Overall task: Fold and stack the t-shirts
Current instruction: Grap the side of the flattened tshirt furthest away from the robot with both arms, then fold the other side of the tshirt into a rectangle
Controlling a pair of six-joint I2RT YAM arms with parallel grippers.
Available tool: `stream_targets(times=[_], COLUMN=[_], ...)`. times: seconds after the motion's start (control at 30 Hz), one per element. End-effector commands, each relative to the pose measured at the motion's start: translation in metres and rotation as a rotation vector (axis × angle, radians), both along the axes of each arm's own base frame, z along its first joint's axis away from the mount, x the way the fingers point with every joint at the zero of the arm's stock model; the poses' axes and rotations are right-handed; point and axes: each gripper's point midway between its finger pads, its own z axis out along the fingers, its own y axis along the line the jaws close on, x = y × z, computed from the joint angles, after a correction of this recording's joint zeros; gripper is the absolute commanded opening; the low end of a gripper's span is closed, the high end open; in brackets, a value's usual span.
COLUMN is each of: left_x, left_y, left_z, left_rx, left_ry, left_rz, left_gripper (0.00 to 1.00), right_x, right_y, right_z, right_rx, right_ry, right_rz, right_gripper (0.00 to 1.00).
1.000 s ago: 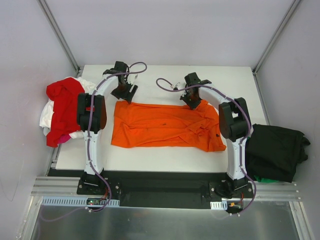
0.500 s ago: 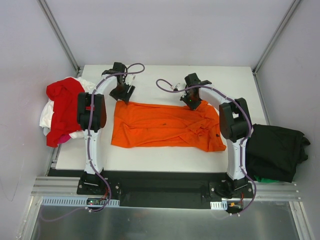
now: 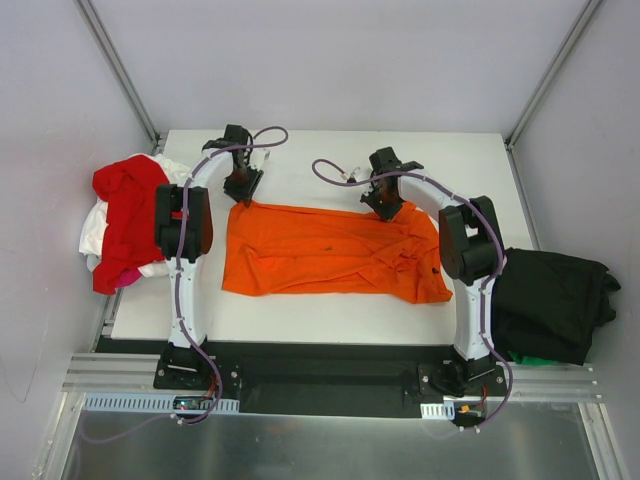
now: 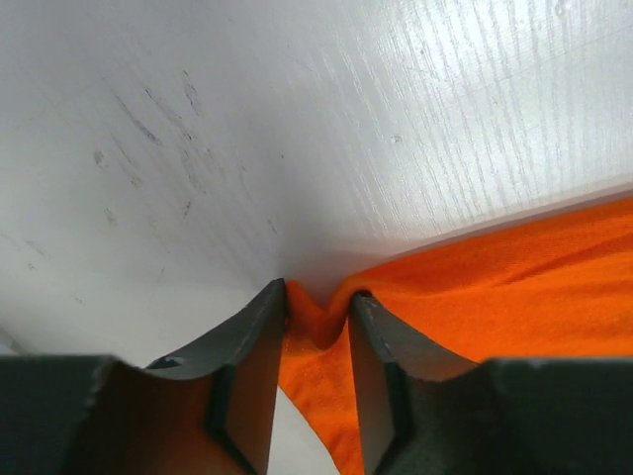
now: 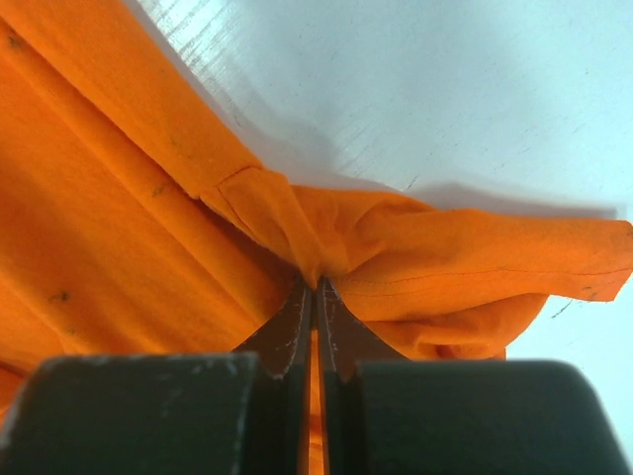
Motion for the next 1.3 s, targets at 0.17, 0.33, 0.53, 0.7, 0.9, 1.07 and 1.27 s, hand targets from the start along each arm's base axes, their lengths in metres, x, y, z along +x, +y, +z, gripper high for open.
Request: stream_targets(times=[0.17,0.33,0.53,0.7,0.9,1.07,1.27], left_x=[0.004,0.005,0.003,-0.003,-0.019,-0.037,-0.058], left_y=[0.010,0.011,0.008,-0.001,-0.013,-0.016,-0.013], left_z=[0.007,0.018,0.040,0.051,0.057,0.063,0.082], left_rx=[0.026,0.032,0.027,0.036,0.041,0.062,0.094], left_ry=[-0.010,-0.033,-0.072,-0.087,-0.081,-0.077,-0.103], left_rz=[0.004,0.002,0.002,-0.013,-0.037,-0.060,-0.069], left_gripper=[0.00,0.00,0.00,0.00,0.00,0.00,0.00], right_x=[-0.013,-0.014,-0.015,-0.019,-0.032,-0.049,-0.074], right_y=[-0.003,-0.003,-0.009,-0.009,-0.012,-0.018,-0.026], right_z=[0.016,0.025,0.047,0.068,0.081,0.085,0.087], right_rx=[0.001,0.009,-0.011,-0.007,-0.010,-0.022,-0.046], right_ry=[-0.002,-0.022,-0.069,-0.104,-0.110,-0.105,-0.086], right_rz=[0.011,0.012,0.000,0.001,0.003,0.006,0.019], right_gripper=[0.01,0.01,0.01,0.01,0.01,0.01,0.01])
